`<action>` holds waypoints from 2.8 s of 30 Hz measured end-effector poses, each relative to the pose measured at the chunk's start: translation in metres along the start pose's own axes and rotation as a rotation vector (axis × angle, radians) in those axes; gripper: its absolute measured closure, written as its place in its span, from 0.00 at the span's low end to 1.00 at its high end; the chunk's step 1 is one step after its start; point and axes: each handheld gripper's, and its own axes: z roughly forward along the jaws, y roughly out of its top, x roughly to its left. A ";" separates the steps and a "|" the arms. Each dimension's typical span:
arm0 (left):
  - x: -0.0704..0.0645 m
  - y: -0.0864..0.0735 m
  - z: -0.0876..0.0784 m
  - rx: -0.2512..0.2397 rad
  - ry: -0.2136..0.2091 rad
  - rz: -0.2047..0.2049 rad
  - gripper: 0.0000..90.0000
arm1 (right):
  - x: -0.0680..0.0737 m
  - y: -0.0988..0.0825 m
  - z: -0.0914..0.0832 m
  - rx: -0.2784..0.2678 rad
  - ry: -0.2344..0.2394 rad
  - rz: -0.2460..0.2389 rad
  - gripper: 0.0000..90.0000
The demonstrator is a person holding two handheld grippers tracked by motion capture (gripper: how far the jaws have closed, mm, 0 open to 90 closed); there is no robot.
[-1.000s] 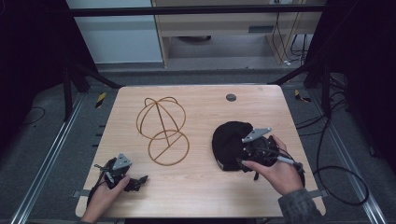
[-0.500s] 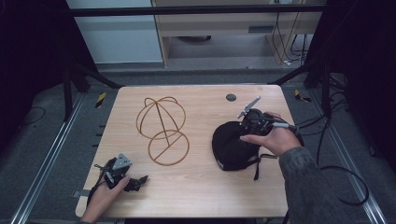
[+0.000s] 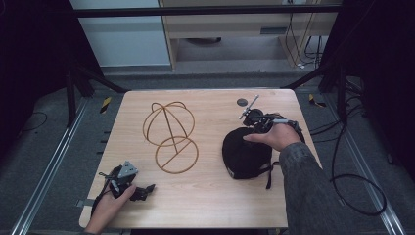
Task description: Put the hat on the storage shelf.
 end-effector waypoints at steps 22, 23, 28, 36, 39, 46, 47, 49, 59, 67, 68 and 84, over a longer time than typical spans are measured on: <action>0.000 0.000 0.000 0.000 -0.001 0.001 0.00 | -0.004 0.005 0.015 0.038 0.047 -0.023 0.81; 0.000 0.000 0.000 0.000 -0.001 0.001 0.00 | -0.004 0.005 0.015 0.038 0.047 -0.023 0.81; 0.000 0.000 0.000 0.000 -0.001 0.001 0.00 | -0.002 0.003 0.003 0.002 0.066 -0.023 0.82; 0.000 0.000 0.000 0.000 -0.001 0.001 0.00 | 0.004 0.004 -0.026 -0.056 0.054 -0.039 0.82; 0.000 0.000 0.000 0.000 -0.001 0.001 0.00 | 0.007 0.004 -0.042 -0.096 0.048 -0.042 0.82; 0.000 0.000 0.000 0.000 -0.001 0.001 0.00 | 0.015 0.002 -0.077 -0.169 0.026 -0.051 0.82; 0.000 0.000 0.000 0.000 -0.001 0.001 0.00 | 0.016 0.002 -0.081 -0.179 0.024 -0.052 0.82; 0.000 0.000 0.000 0.000 -0.001 0.001 0.00 | 0.016 0.001 -0.088 -0.197 0.016 -0.056 0.82; 0.000 0.000 0.000 0.000 0.000 0.001 0.00 | 0.020 -0.002 -0.119 -0.267 -0.002 -0.058 0.82; 0.000 0.000 0.000 -0.001 0.000 0.001 0.00 | 0.027 -0.003 -0.133 -0.326 -0.014 -0.073 0.83; 0.000 0.000 0.000 0.000 0.000 0.001 0.00 | 0.029 -0.003 -0.135 -0.336 -0.014 -0.077 0.82; 0.000 0.000 0.000 0.000 0.000 0.001 0.00 | 0.055 0.003 -0.161 -0.432 -0.026 -0.113 0.83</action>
